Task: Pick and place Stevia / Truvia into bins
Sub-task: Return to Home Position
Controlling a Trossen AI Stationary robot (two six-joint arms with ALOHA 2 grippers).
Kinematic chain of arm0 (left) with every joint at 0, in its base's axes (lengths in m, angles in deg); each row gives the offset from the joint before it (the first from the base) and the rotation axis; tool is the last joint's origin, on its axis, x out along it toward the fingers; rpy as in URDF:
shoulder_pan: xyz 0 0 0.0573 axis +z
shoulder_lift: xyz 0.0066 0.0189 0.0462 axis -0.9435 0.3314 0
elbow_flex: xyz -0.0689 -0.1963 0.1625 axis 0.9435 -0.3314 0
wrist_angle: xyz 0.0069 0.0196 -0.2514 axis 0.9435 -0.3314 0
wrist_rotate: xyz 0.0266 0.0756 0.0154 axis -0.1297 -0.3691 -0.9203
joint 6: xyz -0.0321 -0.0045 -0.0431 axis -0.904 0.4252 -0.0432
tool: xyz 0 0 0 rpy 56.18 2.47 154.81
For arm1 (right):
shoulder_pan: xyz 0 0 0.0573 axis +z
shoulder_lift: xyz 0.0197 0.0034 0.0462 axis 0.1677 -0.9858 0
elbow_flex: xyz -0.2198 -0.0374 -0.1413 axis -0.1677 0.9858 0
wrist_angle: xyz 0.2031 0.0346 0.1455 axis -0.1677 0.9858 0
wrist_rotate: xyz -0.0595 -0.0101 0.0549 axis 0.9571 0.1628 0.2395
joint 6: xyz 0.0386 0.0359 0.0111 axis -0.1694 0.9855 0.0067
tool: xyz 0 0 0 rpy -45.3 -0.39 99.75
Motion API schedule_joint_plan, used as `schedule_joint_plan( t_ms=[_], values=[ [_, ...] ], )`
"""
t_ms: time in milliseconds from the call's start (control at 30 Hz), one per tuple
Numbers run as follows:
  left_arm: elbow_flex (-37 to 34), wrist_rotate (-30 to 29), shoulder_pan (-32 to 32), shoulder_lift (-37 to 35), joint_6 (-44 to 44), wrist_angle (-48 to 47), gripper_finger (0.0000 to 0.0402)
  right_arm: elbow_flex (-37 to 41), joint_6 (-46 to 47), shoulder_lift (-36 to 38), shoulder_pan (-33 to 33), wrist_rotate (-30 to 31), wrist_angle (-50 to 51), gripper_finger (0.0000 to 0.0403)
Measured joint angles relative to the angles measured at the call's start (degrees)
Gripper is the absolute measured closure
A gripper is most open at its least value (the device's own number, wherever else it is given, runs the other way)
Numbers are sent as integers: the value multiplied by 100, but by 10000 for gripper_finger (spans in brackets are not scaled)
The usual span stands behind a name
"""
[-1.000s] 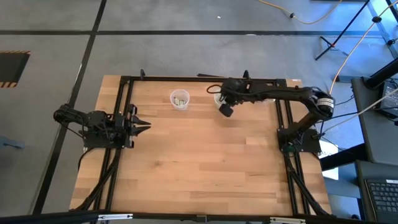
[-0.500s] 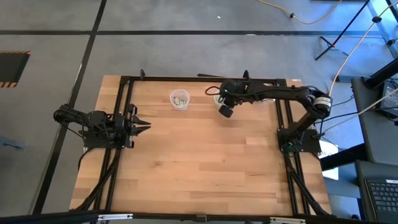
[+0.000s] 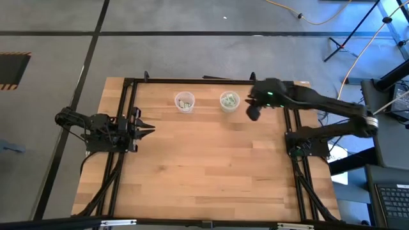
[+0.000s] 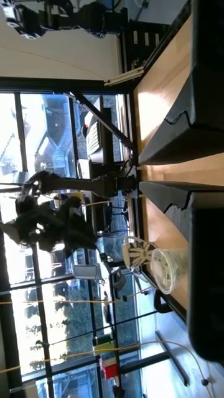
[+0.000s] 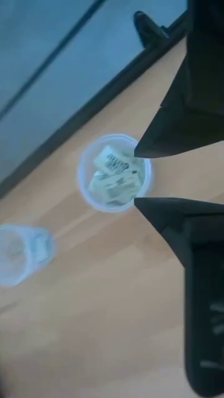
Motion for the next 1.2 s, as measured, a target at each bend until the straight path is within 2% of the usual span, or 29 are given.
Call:
schedule_joint_plan(
  t_ms=[333, 733, 1067, 1200],
  values=[
    [0, 1, 1, 0, 0, 0, 355, 1741, 174, 2513, 395, 0, -1142, 287],
    [0, 1, -1, 0, 0, 2, 355, 3451, 389, 4789, 469, -15, -1972, 287],
    [0, 0, 1, 0, 0, 2, 355, 3983, 292, 6309, 469, 4, -2197, 287],
    [0, -5, 2, 0, -1, 2, 355, 4162, 409, 6310, 469, 133, -2232, 287]
  ],
)
